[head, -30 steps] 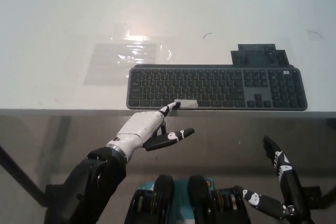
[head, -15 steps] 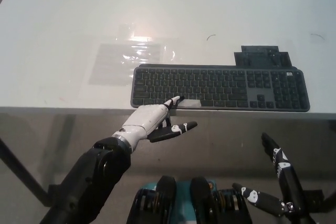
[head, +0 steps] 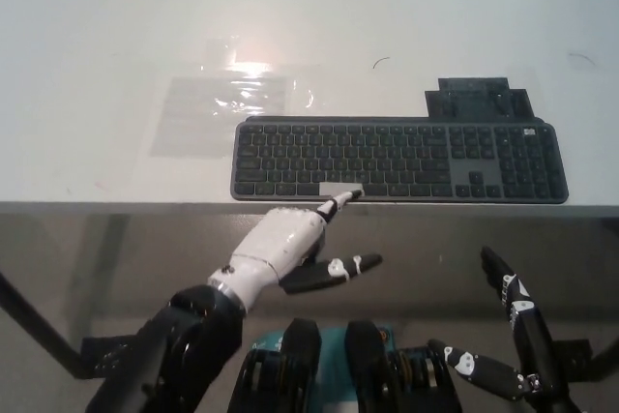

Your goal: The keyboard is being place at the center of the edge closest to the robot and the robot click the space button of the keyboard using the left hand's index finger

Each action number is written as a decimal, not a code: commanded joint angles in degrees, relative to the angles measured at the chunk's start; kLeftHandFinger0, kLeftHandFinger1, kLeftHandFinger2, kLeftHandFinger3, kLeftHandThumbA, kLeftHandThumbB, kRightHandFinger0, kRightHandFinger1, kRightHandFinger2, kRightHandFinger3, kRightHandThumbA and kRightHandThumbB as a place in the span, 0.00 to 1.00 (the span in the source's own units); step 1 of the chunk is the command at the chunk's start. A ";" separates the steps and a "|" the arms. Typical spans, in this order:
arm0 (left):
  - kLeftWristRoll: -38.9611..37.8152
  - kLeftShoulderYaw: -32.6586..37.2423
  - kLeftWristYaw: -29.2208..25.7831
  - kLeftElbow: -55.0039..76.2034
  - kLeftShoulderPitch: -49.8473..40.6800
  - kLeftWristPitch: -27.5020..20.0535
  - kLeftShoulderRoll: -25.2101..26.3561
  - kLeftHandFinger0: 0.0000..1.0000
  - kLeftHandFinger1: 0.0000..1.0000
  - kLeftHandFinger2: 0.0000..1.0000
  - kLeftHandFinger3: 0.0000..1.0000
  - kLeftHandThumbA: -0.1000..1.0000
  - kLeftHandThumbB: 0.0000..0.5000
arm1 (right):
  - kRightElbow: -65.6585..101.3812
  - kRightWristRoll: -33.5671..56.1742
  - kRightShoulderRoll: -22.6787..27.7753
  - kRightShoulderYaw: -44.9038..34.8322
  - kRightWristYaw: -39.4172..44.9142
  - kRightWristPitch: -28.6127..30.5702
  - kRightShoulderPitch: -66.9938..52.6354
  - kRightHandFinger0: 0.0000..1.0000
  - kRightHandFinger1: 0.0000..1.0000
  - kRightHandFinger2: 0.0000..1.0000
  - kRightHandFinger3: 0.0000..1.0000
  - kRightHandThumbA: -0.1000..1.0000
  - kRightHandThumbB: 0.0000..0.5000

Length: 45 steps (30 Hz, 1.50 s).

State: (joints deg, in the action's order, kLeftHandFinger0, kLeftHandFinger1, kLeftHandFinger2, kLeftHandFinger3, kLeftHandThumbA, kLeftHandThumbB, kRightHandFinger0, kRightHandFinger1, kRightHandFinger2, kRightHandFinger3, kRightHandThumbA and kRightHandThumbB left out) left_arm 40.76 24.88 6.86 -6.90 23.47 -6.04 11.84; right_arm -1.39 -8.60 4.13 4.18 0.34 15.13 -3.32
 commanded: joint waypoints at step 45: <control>-31.70 -17.29 0.84 15.35 -32.99 -11.95 5.40 1.00 1.00 1.00 1.00 1.00 0.69 | -2.23 3.76 -0.29 0.55 0.45 10.77 0.17 1.00 1.00 1.00 1.00 1.00 0.93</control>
State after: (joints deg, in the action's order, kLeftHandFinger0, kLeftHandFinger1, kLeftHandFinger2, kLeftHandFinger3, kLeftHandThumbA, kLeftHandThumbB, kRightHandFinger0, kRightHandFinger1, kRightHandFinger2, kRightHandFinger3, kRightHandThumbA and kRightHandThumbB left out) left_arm 11.50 8.91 8.27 9.17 -10.40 -14.90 17.55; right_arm -4.17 -6.65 4.10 4.77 0.43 21.21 -3.67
